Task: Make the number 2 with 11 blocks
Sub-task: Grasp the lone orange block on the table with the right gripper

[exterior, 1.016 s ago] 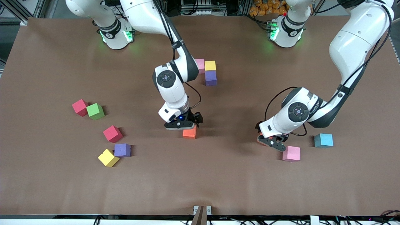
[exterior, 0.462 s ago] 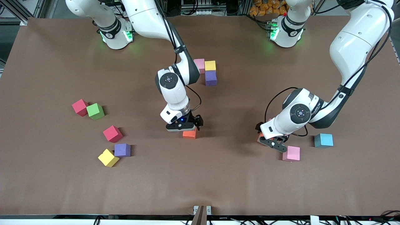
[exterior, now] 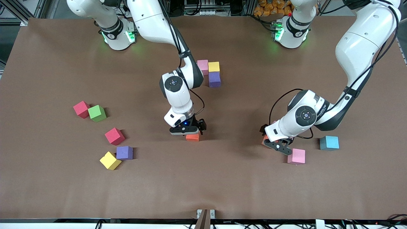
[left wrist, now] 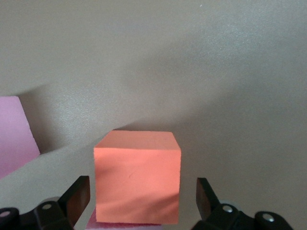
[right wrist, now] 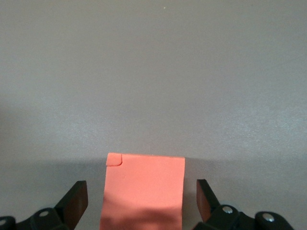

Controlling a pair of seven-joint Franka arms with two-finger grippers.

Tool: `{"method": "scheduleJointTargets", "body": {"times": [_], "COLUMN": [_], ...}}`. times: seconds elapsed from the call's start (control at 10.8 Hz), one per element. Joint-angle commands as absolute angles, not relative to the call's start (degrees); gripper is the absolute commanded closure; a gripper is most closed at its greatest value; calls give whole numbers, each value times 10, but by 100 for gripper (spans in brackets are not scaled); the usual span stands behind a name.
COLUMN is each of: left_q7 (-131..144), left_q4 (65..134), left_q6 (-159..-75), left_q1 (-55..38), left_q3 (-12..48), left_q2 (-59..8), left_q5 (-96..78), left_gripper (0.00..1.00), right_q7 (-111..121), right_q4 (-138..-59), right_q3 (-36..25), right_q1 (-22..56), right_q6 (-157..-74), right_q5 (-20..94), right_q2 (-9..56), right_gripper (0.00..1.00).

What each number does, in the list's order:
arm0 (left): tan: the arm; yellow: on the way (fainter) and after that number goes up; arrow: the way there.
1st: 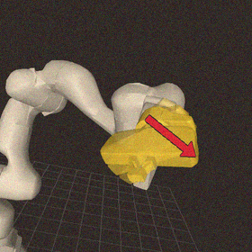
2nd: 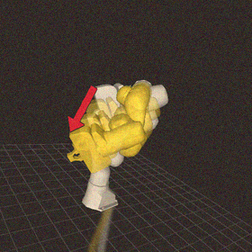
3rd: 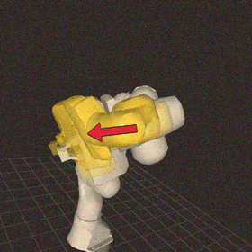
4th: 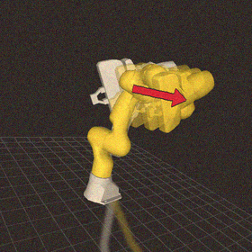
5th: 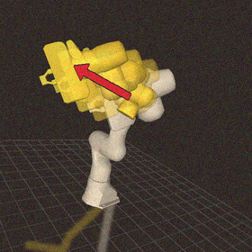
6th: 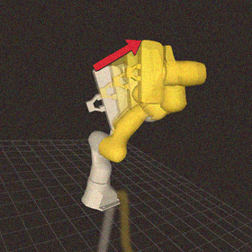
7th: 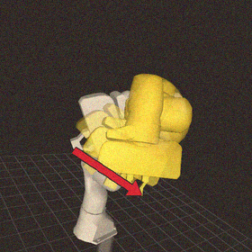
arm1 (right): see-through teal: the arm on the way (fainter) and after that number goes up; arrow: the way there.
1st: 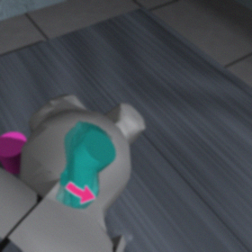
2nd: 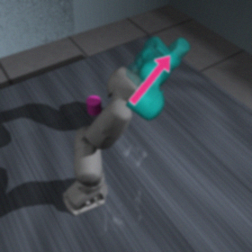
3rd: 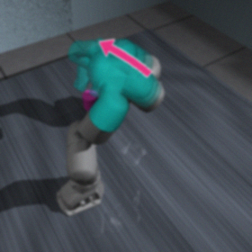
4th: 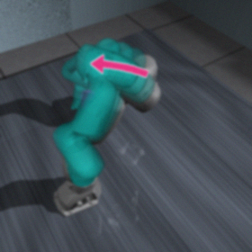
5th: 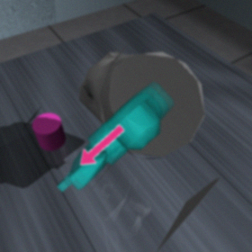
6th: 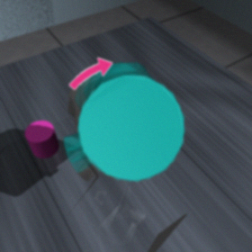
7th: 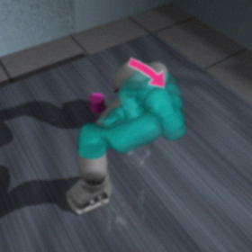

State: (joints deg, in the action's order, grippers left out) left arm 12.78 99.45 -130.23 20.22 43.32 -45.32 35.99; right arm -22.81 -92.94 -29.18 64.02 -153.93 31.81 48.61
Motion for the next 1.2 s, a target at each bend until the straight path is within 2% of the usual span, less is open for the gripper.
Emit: {"method": "scheduleJointTargets", "body": {"times": [0.0, 0.18, 0.28, 0.46, 0.55, 0.65, 0.74, 0.83, 0.92, 1.02, 1.11], "left_q7": [127, 127, 127, 127, 127, 126, 126, 126, 123, 124, 124], "left_q4": [988, 988, 988, 988, 988, 988, 988, 988, 988, 987, 987], "left_q6": [-1305, -1305, -1305, -1305, -1305, -1305, -1305, -1305, -1305, -1305, -1305], "left_q1": [200, 198, 198, 198, 198, 198, 196, 196, 195, 194, 194], "left_q3": [433, 432, 432, 432, 432, 432, 432, 432, 429, 425, 425], "left_q2": [-458, -459, -459, -459, -459, -459, -459, -459, -459, -459, -458], "left_q5": [352, 352, 352, 352, 352, 357, 358, 356, 355, 354, 353], "left_gripper": [3, 10, 10, 17, 18, 26, 36, 49, 68, 79, 80], "right_q7": [-252, -252, -248, -241, -241, -241, -240, -241, -241, -242, -243], "right_q4": [-914, -914, -913, -912, -907, -905, -904, -899, -888, -876, -871], "right_q3": [-281, -279, -279, -280, -280, -280, -280, -281, -282, -283, -283], "right_q1": [631, 630, 629, 628, 627, 624, 623, 621, 619, 618, 619], "right_q6": [-1557, -1558, -1557, -1552, -1547, -1541, -1538, -1527, -1505, -1473, -1460], "right_q5": [315, 314, 313, 308, 308, 308, 308, 308, 308, 308, 308], "right_q2": [502, 502, 502, 501, 500, 500, 498, 497, 496, 494, 491], "right_gripper": [0, 0, 3, 42, 53, 62, 67, 70, 73, 73, 73]}}
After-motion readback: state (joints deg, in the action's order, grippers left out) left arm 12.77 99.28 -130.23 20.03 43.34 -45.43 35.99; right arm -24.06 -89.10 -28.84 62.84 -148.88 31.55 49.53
